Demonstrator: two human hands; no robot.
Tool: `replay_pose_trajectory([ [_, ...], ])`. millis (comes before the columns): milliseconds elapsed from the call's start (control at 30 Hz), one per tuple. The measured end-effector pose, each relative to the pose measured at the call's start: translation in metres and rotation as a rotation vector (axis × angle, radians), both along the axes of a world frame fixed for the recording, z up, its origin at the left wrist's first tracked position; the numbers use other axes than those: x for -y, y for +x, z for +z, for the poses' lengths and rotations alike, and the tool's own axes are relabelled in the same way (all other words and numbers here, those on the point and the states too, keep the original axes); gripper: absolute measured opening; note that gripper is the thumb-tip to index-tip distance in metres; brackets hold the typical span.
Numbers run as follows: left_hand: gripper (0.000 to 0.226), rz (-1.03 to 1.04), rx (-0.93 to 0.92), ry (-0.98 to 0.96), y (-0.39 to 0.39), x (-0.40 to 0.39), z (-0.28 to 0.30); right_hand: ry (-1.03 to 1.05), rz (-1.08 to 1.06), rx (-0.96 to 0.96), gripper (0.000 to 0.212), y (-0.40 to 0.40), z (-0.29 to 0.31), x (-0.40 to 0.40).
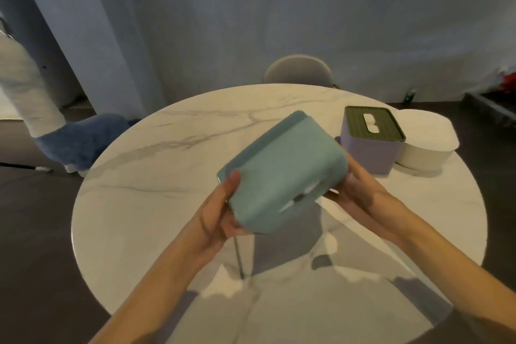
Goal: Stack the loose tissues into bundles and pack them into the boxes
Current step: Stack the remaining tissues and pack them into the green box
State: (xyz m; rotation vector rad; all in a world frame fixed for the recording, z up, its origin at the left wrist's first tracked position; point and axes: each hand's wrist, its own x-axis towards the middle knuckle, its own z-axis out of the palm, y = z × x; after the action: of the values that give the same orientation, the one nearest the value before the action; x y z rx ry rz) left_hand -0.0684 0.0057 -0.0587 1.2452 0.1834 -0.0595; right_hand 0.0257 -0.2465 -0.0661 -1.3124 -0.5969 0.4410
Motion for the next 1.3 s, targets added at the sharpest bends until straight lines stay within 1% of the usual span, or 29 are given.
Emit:
replay_pose_trajectory([
  [33, 0.066, -0.032, -0.108, -0.087, 0.008, 0.005, 0.006, 0.081, -0.011, -0.071, 0.102, 0.006, 0.0, -0.008],
  [100, 0.075, -0.11, -0.267, -0.242, 0.023, 0.01, 0.012, 0.169, -0.063, -0.179, 0.078, 0.017, 0.005, -0.022],
  [133, 0.083, -0.139, -0.321, -0.293, 0.028, 0.01, 0.013, 0.151, -0.111, -0.21, 0.06, 0.023, 0.009, -0.03],
  [167, 0.09, -0.175, -0.353, -0.296, 0.034, 0.008, 0.012, 0.102, -0.156, -0.248, 0.041, 0.029, 0.013, -0.036],
  [200, 0.096, -0.205, -0.366, -0.232, 0.039, 0.006, 0.008, 0.035, -0.208, -0.31, 0.034, 0.034, 0.016, -0.041],
  [233, 0.097, -0.199, -0.362, -0.105, 0.043, 0.006, 0.006, -0.035, -0.253, -0.392, 0.038, 0.039, 0.02, -0.044],
  [267, 0.093, -0.147, -0.316, 0.043, 0.048, 0.006, 0.0, -0.096, -0.27, -0.472, 0.046, 0.045, 0.023, -0.046],
  [333, 0.07, 0.042, -0.099, 0.252, 0.055, 0.009, -0.009, -0.207, -0.261, -0.539, 0.063, 0.058, 0.022, -0.046],
  [367, 0.064, 0.116, 0.018, 0.321, 0.057, 0.012, -0.011, -0.286, -0.25, -0.502, 0.067, 0.065, 0.019, -0.045],
  [400, 0.067, 0.168, 0.112, 0.399, 0.063, 0.014, -0.017, -0.361, -0.249, -0.44, 0.069, 0.07, 0.016, -0.045],
  [467, 0.085, 0.163, 0.217, 0.596, 0.072, 0.02, -0.023, -0.437, -0.273, -0.307, 0.066, 0.076, 0.012, -0.045],
  [500, 0.089, 0.145, 0.254, 0.719, 0.075, 0.022, -0.027, -0.447, -0.281, -0.239, 0.066, 0.076, 0.011, -0.045],
  [533, 0.086, 0.123, 0.303, 0.843, 0.079, 0.024, -0.032, -0.476, -0.315, -0.129, 0.067, 0.075, 0.01, -0.043],
  [567, 0.081, 0.107, 0.357, 0.959, 0.08, 0.027, -0.036, -0.539, -0.382, 0.028, 0.068, 0.074, 0.009, -0.04],
  [633, 0.068, 0.117, 0.44, 1.121, 0.085, 0.028, -0.045, -0.643, -0.597, 0.422, 0.061, 0.078, 0.009, -0.026],
  [667, 0.064, 0.136, 0.451, 1.148, 0.089, 0.026, -0.047, -0.679, -0.695, 0.606, 0.058, 0.081, 0.009, -0.016],
  [700, 0.061, 0.151, 0.448, 1.152, 0.095, 0.026, -0.047, -0.773, -0.78, 0.75, 0.058, 0.087, 0.006, -0.004],
  [733, 0.06, 0.156, 0.438, 1.142, 0.101, 0.023, -0.048, -0.931, -0.847, 0.837, 0.062, 0.094, 0.003, 0.008],
  [767, 0.06, 0.146, 0.423, 1.129, 0.109, 0.023, -0.046, -1.138, -0.887, 0.857, 0.068, 0.102, -0.002, 0.02],
  [800, 0.06, 0.139, 0.408, 1.118, 0.116, 0.021, -0.046, -1.323, -0.89, 0.837, 0.072, 0.108, -0.007, 0.027],
  [833, 0.059, 0.136, 0.397, 1.113, 0.124, 0.021, -0.046, -1.43, -0.876, 0.82, 0.076, 0.113, -0.012, 0.034],
  [867, 0.059, 0.139, 0.386, 1.116, 0.132, 0.022, -0.045, -1.472, -0.859, 0.824, 0.078, 0.116, -0.016, 0.036],
  [1033, 0.058, 0.196, 0.356, 1.142, 0.16, 0.026, -0.046, -1.434, -0.783, 0.874, 0.071, 0.113, -0.011, 0.023],
  [1133, 0.06, 0.227, 0.361, 1.167, 0.171, 0.029, -0.047, -1.377, -0.671, 0.894, 0.07, 0.106, -0.005, 0.001],
  [1200, 0.06, 0.251, 0.358, 1.19, 0.174, 0.029, -0.047, -1.263, -0.569, 0.878, 0.065, 0.103, 0.003, -0.012],
  [1233, 0.061, 0.263, 0.353, 1.205, 0.175, 0.028, -0.047, -1.173, -0.517, 0.827, 0.063, 0.102, 0.01, -0.012],
  [1267, 0.062, 0.272, 0.347, 1.22, 0.175, 0.027, -0.047, -1.059, -0.486, 0.729, 0.06, 0.101, 0.018, -0.008],
  [1300, 0.062, 0.277, 0.338, 1.229, 0.175, 0.025, -0.047, -0.927, -0.506, 0.633, 0.056, 0.101, 0.025, 0.0],
])
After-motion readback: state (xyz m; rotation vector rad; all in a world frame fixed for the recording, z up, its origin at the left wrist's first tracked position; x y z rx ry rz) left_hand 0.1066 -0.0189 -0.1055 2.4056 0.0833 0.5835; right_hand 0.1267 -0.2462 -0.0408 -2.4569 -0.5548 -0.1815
